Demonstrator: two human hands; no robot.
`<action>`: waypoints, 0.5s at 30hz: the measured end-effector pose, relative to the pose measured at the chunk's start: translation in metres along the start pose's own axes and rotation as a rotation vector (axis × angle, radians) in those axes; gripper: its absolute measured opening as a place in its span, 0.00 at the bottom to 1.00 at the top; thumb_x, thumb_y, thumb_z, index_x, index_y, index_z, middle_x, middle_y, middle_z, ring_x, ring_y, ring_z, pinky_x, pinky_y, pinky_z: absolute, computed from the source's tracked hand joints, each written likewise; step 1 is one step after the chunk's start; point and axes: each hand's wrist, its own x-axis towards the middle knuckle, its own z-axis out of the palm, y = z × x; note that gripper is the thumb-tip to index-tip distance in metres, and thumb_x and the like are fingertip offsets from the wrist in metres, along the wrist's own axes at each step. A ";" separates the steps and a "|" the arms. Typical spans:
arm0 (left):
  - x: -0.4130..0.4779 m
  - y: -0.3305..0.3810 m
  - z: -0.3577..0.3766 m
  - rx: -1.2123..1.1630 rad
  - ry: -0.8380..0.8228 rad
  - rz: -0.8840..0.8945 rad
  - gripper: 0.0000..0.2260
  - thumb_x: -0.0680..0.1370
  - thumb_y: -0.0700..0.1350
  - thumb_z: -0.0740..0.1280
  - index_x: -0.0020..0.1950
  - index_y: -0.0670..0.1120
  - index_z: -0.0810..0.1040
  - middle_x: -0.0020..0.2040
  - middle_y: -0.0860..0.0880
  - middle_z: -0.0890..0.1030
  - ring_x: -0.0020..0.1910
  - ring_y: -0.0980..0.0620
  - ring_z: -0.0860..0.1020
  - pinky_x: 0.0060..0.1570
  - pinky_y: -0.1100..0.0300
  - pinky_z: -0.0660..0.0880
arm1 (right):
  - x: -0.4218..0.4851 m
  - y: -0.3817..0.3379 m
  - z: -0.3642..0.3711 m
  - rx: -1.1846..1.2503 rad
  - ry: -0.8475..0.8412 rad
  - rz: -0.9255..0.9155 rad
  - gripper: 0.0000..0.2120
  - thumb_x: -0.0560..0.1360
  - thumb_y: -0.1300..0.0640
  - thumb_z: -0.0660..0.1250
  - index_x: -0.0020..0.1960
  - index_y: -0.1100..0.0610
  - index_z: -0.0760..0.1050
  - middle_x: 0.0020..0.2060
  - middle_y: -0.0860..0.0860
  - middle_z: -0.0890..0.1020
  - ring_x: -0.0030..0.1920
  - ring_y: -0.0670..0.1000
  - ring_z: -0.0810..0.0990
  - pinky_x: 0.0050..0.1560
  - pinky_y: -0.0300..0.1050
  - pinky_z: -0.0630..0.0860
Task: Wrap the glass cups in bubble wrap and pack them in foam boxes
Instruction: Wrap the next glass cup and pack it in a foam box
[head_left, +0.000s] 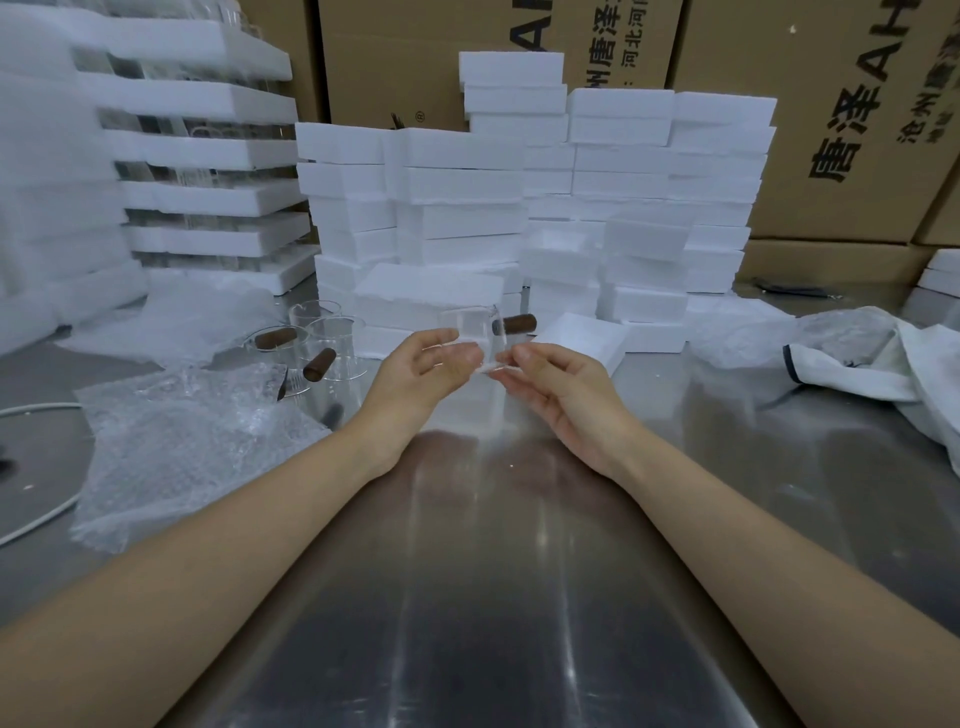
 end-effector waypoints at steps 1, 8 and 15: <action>0.000 0.000 0.001 0.010 -0.007 0.001 0.26 0.65 0.56 0.76 0.59 0.49 0.77 0.55 0.52 0.83 0.59 0.52 0.79 0.67 0.50 0.70 | 0.000 0.001 0.000 -0.005 -0.004 0.021 0.13 0.70 0.59 0.70 0.52 0.66 0.79 0.51 0.61 0.83 0.51 0.56 0.84 0.53 0.39 0.78; -0.003 0.003 0.001 0.053 -0.055 -0.005 0.20 0.69 0.54 0.75 0.59 0.52 0.78 0.60 0.51 0.79 0.59 0.52 0.79 0.65 0.53 0.72 | -0.001 0.000 0.000 0.004 -0.013 0.040 0.15 0.66 0.58 0.73 0.50 0.64 0.80 0.47 0.58 0.85 0.49 0.55 0.84 0.50 0.38 0.79; -0.004 0.007 0.003 0.006 -0.101 -0.022 0.22 0.77 0.48 0.67 0.70 0.52 0.70 0.62 0.49 0.78 0.59 0.54 0.79 0.55 0.61 0.77 | 0.000 -0.001 0.000 0.048 0.059 0.000 0.05 0.75 0.64 0.68 0.49 0.65 0.79 0.43 0.57 0.85 0.46 0.55 0.85 0.48 0.38 0.79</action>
